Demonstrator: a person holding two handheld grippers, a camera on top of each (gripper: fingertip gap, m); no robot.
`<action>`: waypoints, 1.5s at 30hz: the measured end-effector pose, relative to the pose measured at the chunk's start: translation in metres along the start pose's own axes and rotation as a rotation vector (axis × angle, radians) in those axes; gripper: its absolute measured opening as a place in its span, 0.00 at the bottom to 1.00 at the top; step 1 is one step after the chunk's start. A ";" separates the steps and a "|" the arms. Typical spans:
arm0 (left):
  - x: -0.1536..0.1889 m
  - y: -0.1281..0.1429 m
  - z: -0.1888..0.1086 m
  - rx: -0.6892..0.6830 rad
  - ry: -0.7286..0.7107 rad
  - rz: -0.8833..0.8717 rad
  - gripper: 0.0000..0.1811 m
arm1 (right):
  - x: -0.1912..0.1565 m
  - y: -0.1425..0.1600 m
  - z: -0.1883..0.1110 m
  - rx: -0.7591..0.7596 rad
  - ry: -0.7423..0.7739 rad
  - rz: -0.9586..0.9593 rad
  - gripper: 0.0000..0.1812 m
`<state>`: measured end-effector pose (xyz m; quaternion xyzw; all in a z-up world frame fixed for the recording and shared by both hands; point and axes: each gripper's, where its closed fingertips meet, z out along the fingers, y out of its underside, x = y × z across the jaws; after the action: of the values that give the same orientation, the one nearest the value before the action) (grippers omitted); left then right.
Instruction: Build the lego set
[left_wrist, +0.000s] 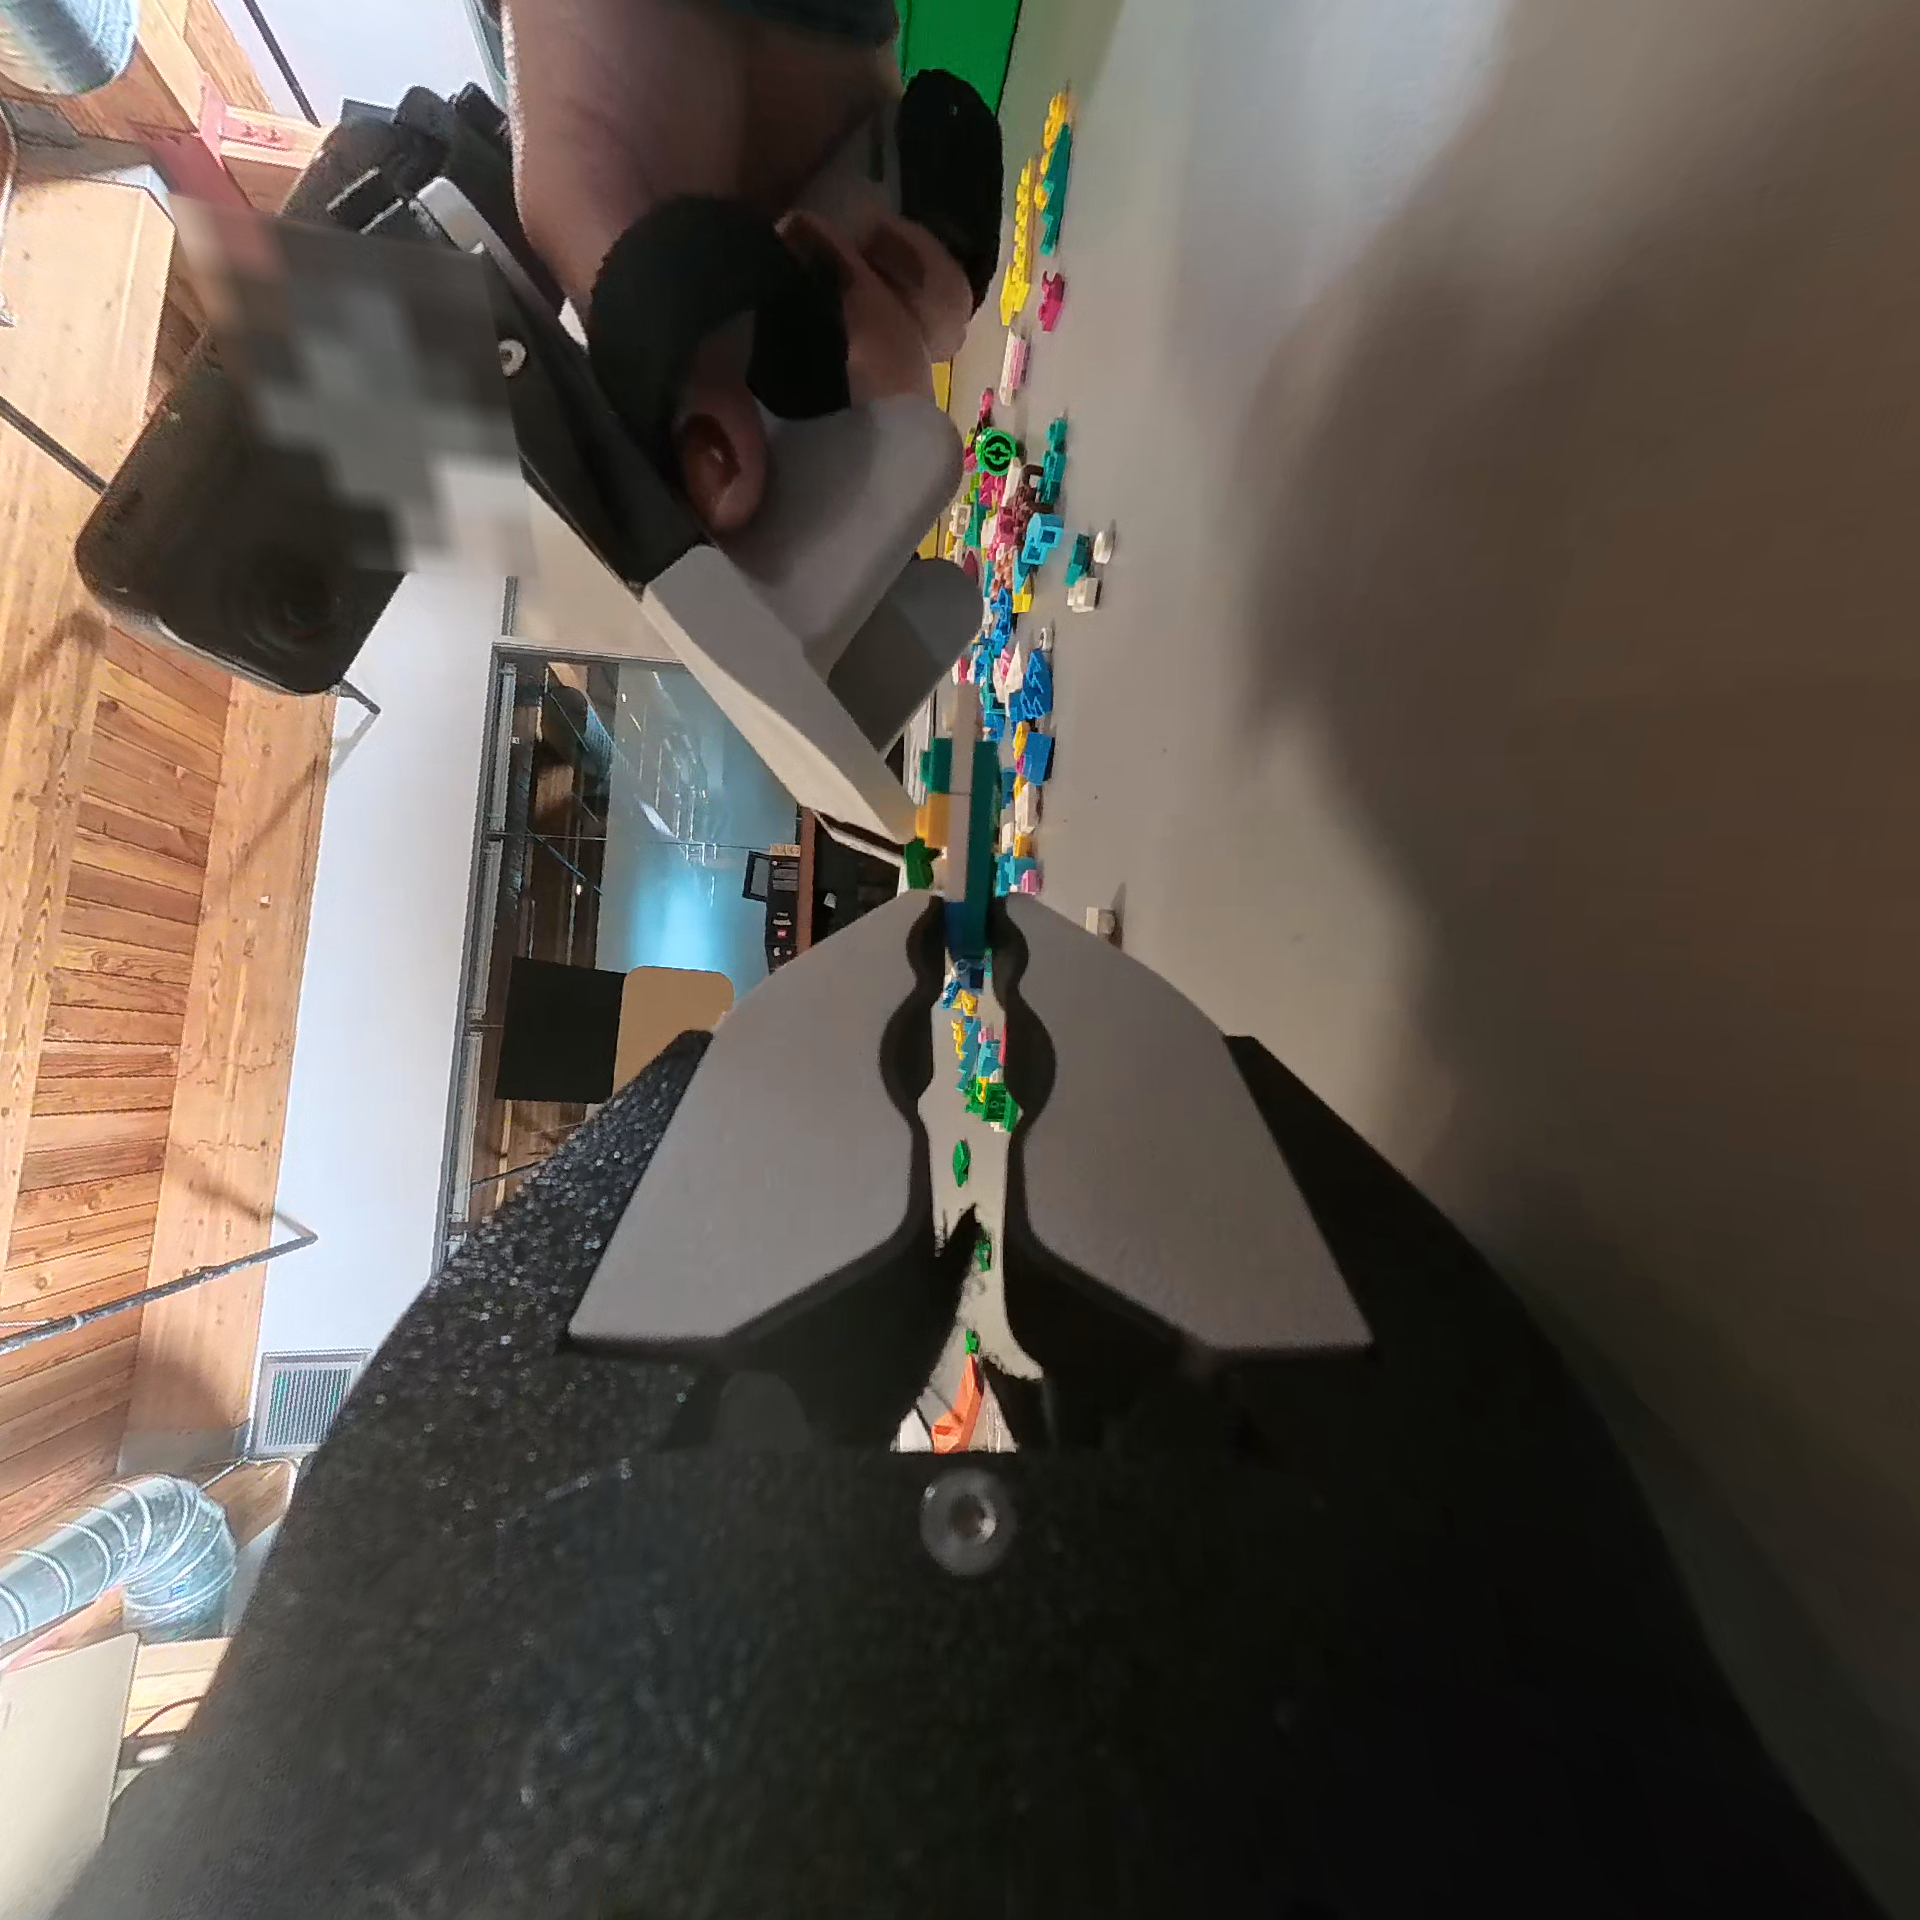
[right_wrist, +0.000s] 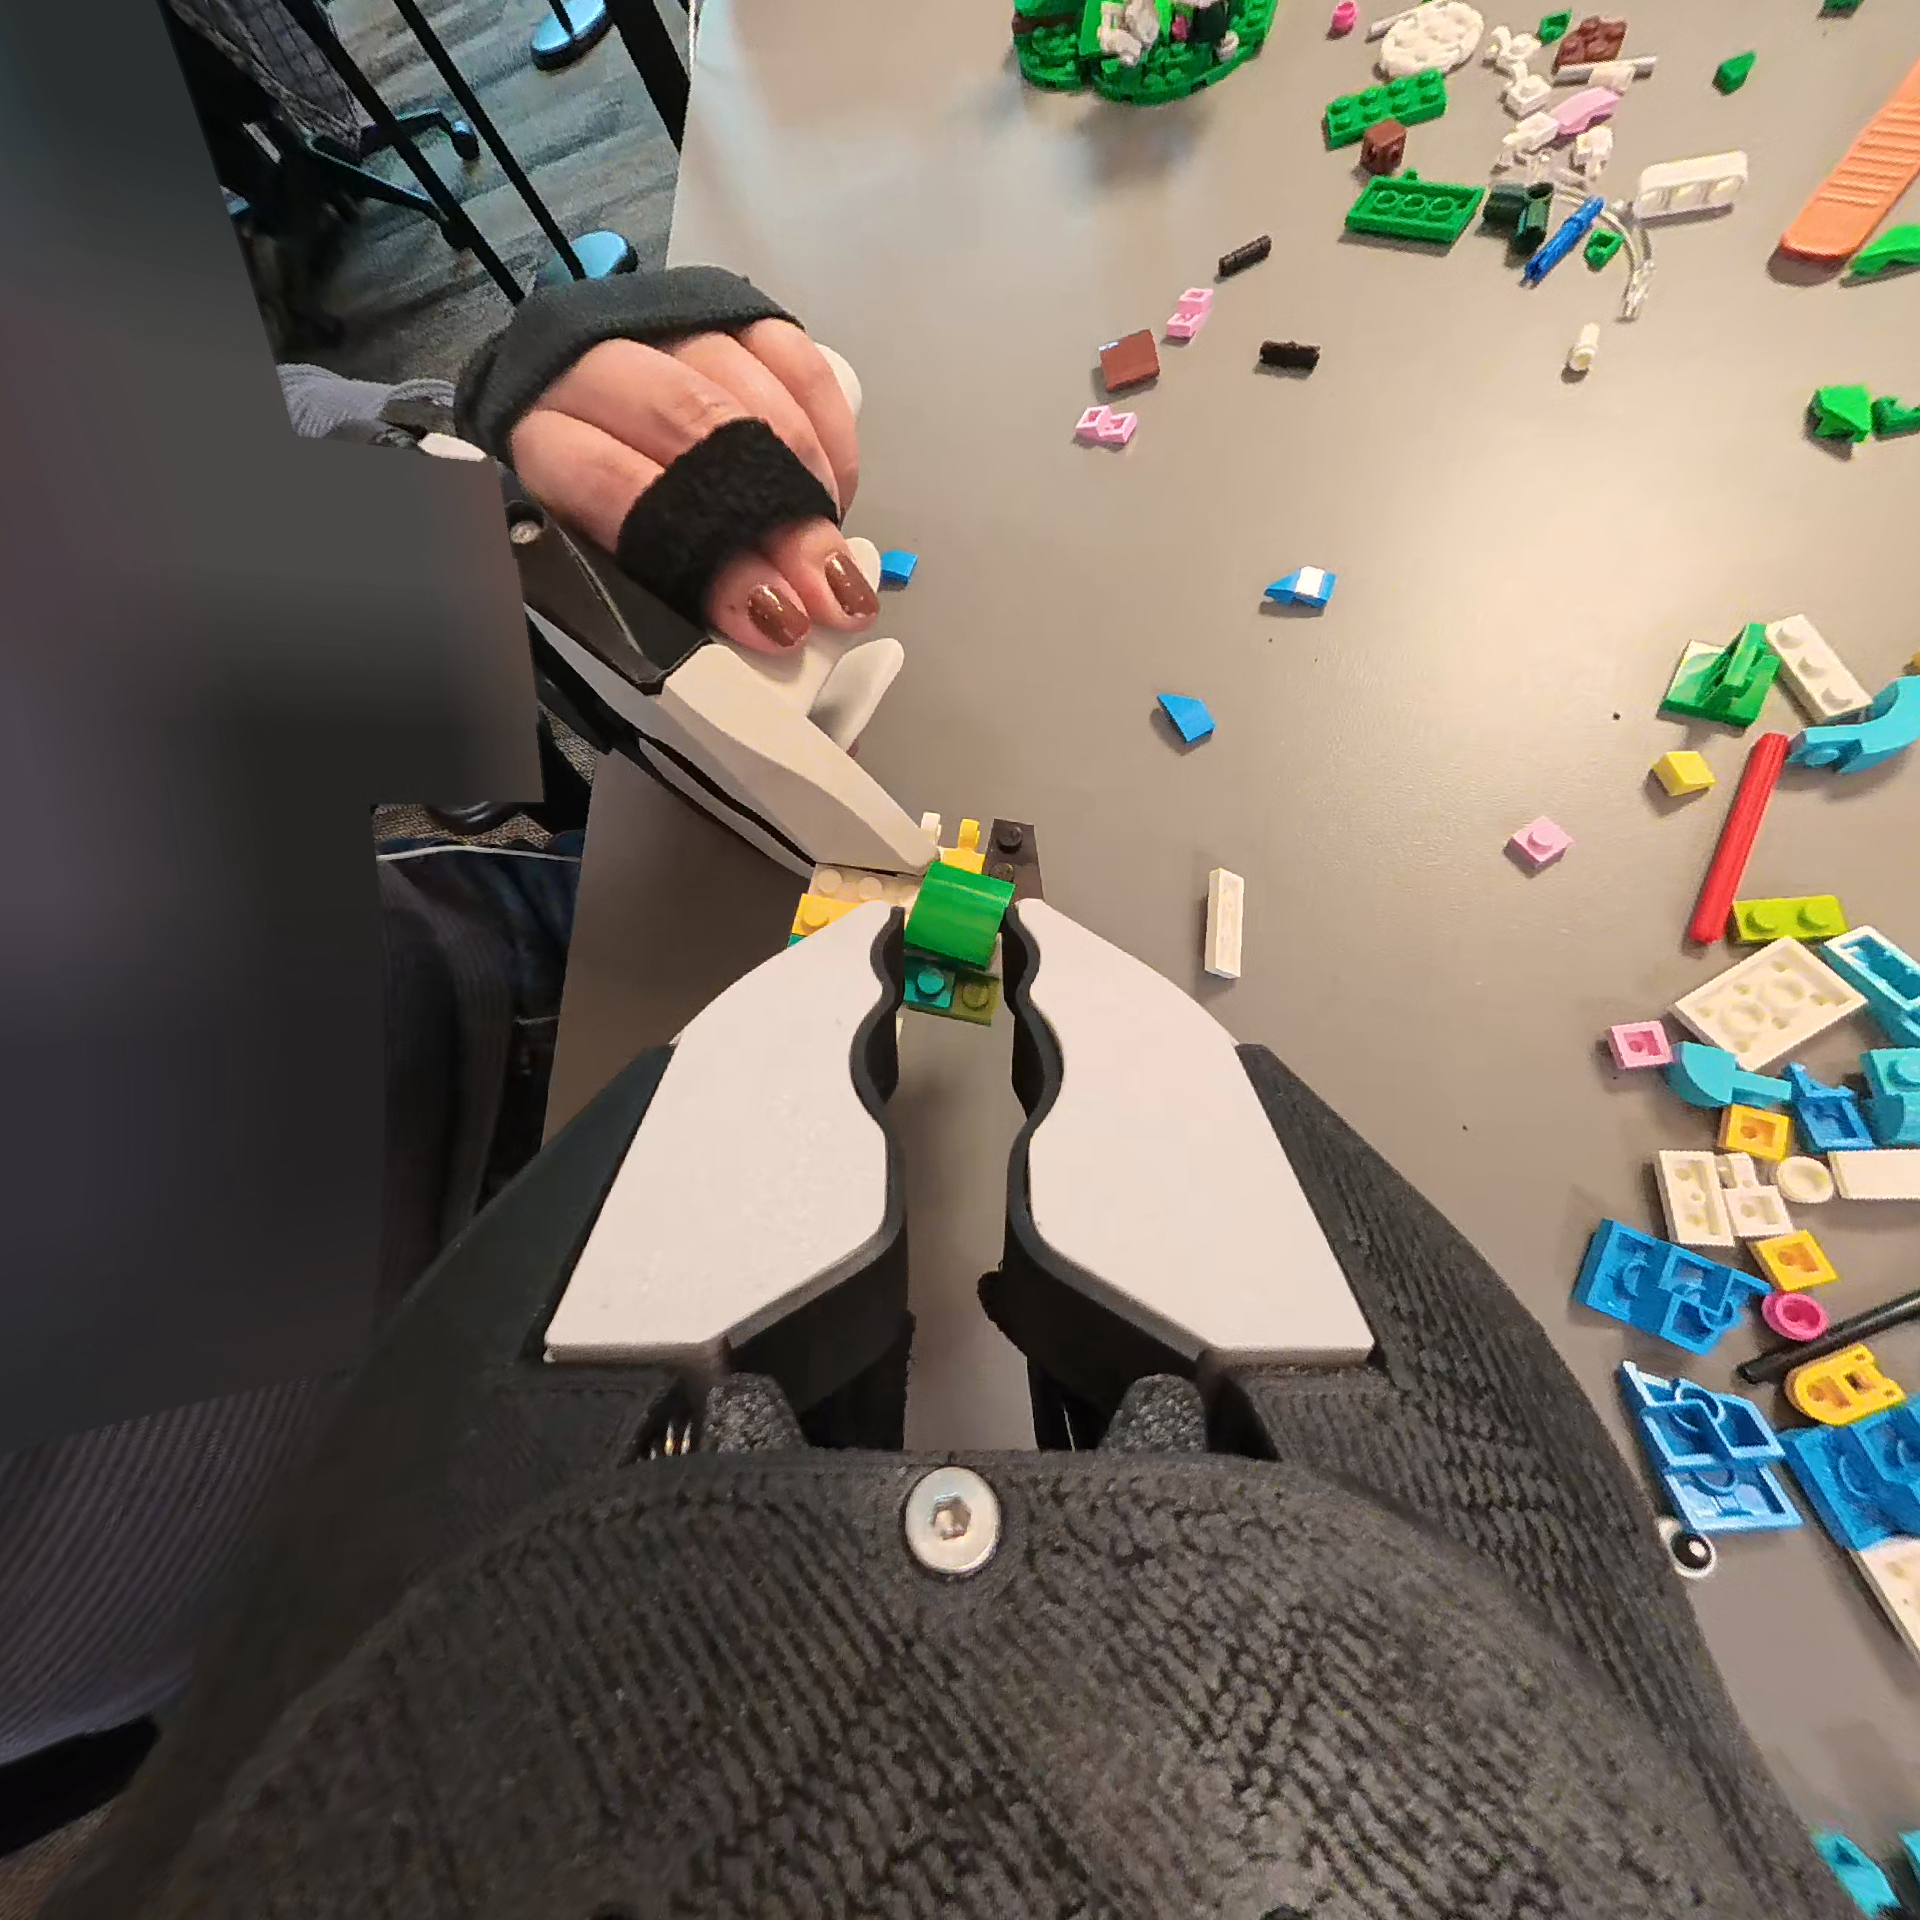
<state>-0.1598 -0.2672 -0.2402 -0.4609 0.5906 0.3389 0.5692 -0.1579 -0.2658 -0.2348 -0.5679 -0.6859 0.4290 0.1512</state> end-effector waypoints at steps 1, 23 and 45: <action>0.000 0.000 0.000 0.001 -0.001 0.000 0.04 | 0.000 0.000 0.000 0.002 0.000 0.000 0.09; 0.006 0.004 0.003 -0.031 0.019 0.047 0.04 | 0.025 0.082 -0.027 -0.270 0.291 0.059 0.14; 0.008 0.002 0.002 -0.016 0.028 0.065 0.04 | 0.007 0.068 -0.027 -0.398 0.037 -0.530 0.17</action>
<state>-0.1606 -0.2654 -0.2488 -0.4508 0.6105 0.3555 0.5457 -0.0966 -0.2489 -0.2725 -0.3960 -0.8772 0.2219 0.1561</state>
